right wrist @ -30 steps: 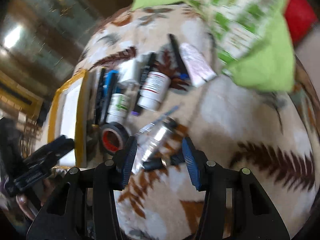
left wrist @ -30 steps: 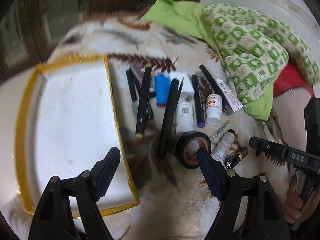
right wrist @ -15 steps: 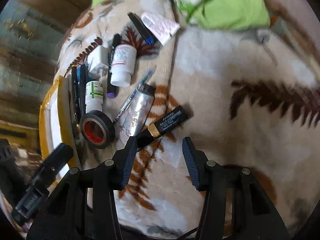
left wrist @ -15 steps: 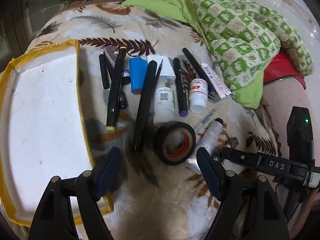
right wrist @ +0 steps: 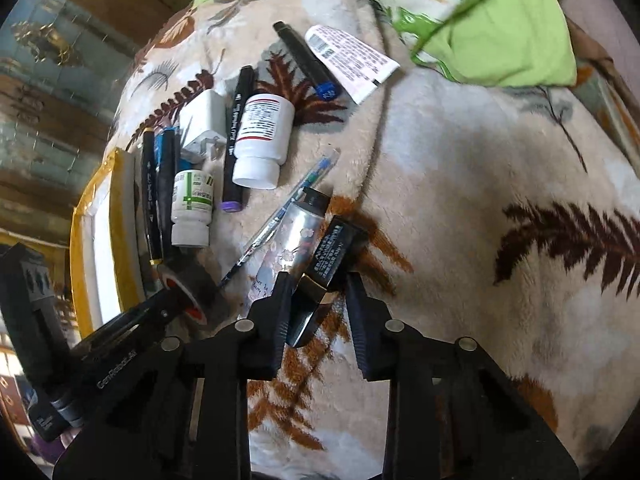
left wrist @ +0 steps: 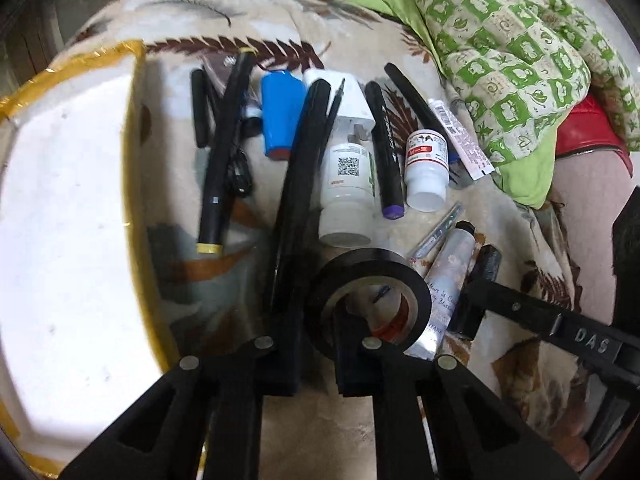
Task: Organize objects
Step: 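Grasp the black tape roll with the left tool while the right tool grasps the black-gold lipstick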
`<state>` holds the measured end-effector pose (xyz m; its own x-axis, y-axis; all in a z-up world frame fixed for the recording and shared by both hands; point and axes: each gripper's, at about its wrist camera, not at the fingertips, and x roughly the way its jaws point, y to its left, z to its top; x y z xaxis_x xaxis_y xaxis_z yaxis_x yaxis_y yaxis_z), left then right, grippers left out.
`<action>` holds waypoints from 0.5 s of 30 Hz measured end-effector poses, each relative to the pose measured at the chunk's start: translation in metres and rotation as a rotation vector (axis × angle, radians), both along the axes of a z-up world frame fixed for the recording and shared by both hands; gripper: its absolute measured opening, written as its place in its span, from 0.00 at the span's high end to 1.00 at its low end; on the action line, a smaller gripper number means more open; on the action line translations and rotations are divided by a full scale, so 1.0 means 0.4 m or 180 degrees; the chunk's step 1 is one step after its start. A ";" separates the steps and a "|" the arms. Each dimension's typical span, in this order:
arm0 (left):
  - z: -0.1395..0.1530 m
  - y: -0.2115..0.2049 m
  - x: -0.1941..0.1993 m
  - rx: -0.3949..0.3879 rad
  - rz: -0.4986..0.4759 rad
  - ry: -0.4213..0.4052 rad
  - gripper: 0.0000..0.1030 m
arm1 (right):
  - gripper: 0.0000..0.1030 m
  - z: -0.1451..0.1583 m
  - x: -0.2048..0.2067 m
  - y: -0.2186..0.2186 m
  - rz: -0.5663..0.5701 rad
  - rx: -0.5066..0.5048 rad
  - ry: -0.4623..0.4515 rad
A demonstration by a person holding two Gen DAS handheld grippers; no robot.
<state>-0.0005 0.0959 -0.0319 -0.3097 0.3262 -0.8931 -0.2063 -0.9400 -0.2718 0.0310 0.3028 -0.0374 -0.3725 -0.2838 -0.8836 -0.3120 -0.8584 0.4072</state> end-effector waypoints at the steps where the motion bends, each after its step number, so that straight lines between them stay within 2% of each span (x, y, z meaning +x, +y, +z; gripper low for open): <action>1: 0.008 0.003 -0.002 -0.0030 -0.0015 0.0029 0.90 | 0.77 0.006 -0.004 0.002 0.0030 0.0008 0.0011; 5: 0.044 0.007 0.010 -0.0032 -0.0088 0.0208 0.90 | 0.79 0.030 0.009 -0.002 0.0138 0.0080 0.0124; 7: 0.065 0.010 0.007 -0.0004 -0.0105 0.0200 0.90 | 0.79 0.042 0.017 0.001 0.0161 0.0089 0.0198; 11: 0.172 -0.005 0.016 -0.0155 -0.0087 0.0501 0.90 | 0.79 0.055 0.026 0.018 0.0086 0.0020 0.0201; 15: 0.290 -0.071 0.034 -0.0301 0.0082 0.0782 0.90 | 0.80 0.091 0.036 -0.013 0.0168 -0.0007 0.0392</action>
